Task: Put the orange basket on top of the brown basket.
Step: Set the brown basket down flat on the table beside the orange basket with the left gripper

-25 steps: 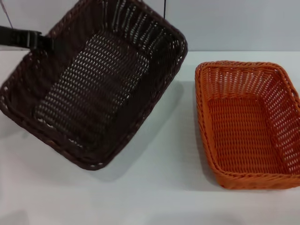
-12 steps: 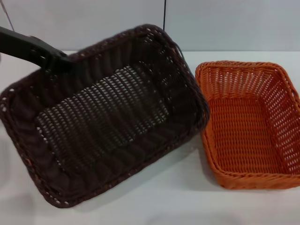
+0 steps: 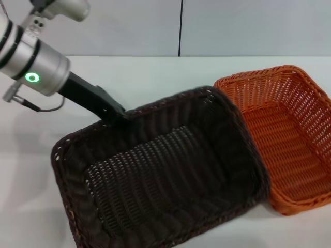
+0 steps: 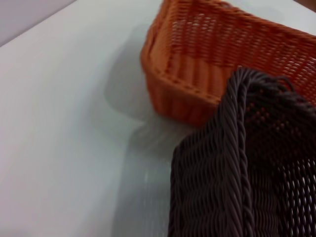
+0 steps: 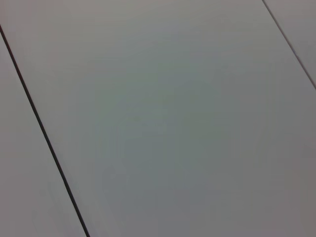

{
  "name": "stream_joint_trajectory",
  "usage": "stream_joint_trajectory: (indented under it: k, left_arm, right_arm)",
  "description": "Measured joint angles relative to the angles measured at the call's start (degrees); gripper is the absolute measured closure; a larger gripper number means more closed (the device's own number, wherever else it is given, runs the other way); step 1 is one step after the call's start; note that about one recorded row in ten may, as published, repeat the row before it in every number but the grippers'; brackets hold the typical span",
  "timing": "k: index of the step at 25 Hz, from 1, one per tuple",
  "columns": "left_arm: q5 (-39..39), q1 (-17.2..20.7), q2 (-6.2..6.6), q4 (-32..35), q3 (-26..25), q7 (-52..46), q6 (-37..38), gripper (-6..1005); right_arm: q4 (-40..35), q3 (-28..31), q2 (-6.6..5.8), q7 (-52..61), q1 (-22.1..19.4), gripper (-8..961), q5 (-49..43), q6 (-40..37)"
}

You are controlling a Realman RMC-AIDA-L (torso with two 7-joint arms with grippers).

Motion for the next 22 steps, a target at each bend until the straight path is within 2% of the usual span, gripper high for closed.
stream_joint_trajectory:
  k: [1,4,5,6,10,17,19,22]
  left_arm:
    - [0.0,0.0,0.0,0.0,0.0,0.0,0.0,805]
    - [-0.31,-0.86,-1.88,0.15,-0.26,1.38,0.81,805]
    - [-0.32,-1.47,-2.87,0.46,-0.16,1.99,1.25,805]
    - [-0.32,-1.47,-2.87,0.46,-0.16,1.99,1.25,806]
    - [0.03,-4.01,-4.16,3.62,0.03,2.75,1.74,809]
    - [-0.41,-3.67,-4.13,3.29,-0.73,1.8,3.03,771]
    - [-0.72,-3.55,-4.02,2.96,-2.53,1.84,3.19,760]
    - [-0.73,-3.01,-4.13,2.1,-4.74,2.32,3.87,642]
  right_arm:
    - [0.0,0.0,0.0,0.0,0.0,379,0.0,0.0]
    - [0.02,-0.03,0.0,0.01,-0.07,379,0.0,0.0]
    - [0.05,-0.08,0.0,0.02,-0.09,379,0.0,0.0]
    - [0.05,-0.08,0.0,0.02,-0.09,379,0.0,0.0]
    - [0.14,-0.12,0.0,0.04,-0.13,378,0.02,0.0]
    - [0.14,-0.12,0.01,0.04,-0.39,379,0.05,0.0]
    - [0.14,-0.12,0.06,0.04,-0.49,378,0.07,0.0]
    - [0.13,-0.05,0.12,0.1,-0.53,378,0.09,0.0]
